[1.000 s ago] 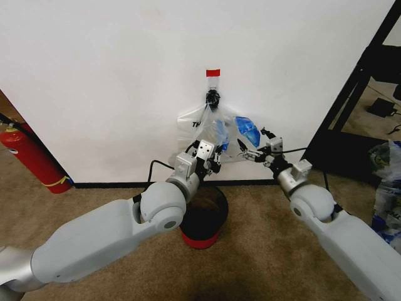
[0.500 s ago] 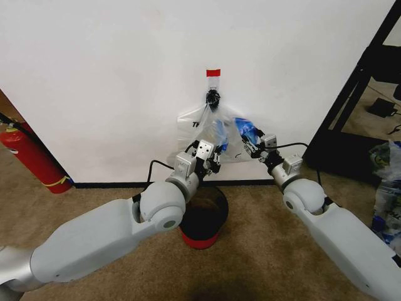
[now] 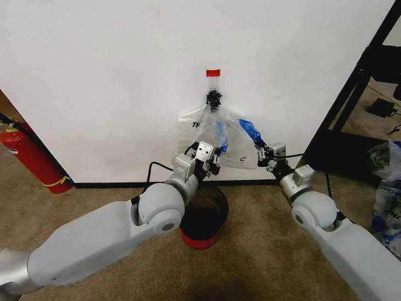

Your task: Pick up the garbage bag from the wall and place it over the trash bin.

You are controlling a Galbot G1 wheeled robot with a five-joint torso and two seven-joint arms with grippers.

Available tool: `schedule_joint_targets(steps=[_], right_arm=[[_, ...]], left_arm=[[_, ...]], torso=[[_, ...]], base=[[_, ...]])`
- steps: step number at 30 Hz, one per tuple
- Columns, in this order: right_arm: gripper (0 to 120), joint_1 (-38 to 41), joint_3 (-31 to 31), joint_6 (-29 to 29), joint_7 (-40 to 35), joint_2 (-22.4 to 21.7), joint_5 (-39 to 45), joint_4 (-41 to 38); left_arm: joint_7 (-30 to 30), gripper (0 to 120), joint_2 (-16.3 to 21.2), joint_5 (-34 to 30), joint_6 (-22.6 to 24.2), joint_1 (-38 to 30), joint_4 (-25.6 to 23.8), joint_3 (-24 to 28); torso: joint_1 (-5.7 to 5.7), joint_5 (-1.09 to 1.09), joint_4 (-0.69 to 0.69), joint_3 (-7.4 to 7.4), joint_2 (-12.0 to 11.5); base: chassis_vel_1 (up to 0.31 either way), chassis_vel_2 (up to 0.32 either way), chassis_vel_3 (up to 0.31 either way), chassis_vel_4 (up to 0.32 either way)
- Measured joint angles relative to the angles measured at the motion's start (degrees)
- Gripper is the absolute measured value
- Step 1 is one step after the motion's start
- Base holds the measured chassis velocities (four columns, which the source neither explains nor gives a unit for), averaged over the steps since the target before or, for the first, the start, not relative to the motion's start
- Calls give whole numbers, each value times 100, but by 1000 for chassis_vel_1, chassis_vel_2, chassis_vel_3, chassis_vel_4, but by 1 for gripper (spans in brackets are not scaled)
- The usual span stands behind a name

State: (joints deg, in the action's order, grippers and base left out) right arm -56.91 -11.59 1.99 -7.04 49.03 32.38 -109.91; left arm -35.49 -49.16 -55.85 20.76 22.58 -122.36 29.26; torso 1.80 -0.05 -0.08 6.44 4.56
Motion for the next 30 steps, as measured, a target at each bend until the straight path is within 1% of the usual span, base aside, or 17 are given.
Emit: schedule_joint_targets(steps=[10, 15, 17, 21, 22, 28, 30], right_arm=[[0, -858, -524, -42, 63, 48, -59, -453], [0, -1151, -813, -48, 43, -14, 48, -769], [0, -1178, -856, -42, 35, -28, 83, -820], [0, -1414, -1080, 90, -7, -121, 258, -1131], [0, -1414, -1080, 90, -7, -121, 258, -1131], [0, -1929, -1141, 76, 112, -106, -12, -1265], [0, -1994, -1159, 58, 127, -107, -46, -1286]], left_arm=[[57, 0, 249, 237, -1, 594, -348, -5], [60, 0, 368, 271, 0, 687, -673, -101], [59, 0, 382, 271, 0, 688, -713, -114], [64, 0, 500, 238, 9, 756, -974, -205], [64, 0, 500, 238, 9, 756, -974, -205], [164, 0, 539, 523, 2, 1348, -1031, -314], [180, 0, 549, 555, 0, 1404, -1051, -328]], torso=[[0, 0, -1, 0, 0], [0, 0, 0, 0, 0], [0, 1, 0, 0, 0], [0, 0, -1, -1, 1], [0, 0, -1, -1, 1], [0, 0, 0, 0, 0], [0, 0, 0, 0, 0]], base=[[0, 0, 0, 0], [0, 0, 0, 0], [0, 0, 0, 0], [0, 0, 0, 0], [0, 0, 0, 0], [0, 0, 0, 0], [0, 0, 0, 0]])
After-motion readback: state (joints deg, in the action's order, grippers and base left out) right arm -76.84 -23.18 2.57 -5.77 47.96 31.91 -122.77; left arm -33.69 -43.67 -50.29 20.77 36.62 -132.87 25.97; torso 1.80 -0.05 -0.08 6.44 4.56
